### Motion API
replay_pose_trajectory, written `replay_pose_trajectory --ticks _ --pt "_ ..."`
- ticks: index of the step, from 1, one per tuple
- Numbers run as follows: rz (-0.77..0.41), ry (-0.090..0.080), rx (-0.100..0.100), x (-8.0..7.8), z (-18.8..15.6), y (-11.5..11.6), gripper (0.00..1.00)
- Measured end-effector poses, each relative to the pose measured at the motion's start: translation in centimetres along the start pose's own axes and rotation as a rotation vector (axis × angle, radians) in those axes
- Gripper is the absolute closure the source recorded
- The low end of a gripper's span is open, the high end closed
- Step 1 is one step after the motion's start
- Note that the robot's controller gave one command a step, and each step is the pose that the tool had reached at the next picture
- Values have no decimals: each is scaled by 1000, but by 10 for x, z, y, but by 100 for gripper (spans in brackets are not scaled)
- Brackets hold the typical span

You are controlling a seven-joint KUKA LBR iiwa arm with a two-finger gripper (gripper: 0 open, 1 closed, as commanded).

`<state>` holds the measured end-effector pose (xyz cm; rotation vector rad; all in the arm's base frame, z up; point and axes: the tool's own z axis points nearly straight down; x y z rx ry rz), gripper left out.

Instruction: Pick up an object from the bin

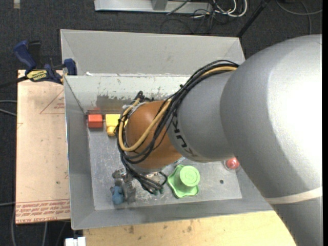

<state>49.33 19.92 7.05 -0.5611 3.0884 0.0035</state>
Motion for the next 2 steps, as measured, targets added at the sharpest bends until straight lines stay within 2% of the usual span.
replay_pose_trajectory --ticks 1,2 --pt "-6 -7 1 -6 -120 -10 100" --pt "-700 -3 1 -3 -177 4 100"
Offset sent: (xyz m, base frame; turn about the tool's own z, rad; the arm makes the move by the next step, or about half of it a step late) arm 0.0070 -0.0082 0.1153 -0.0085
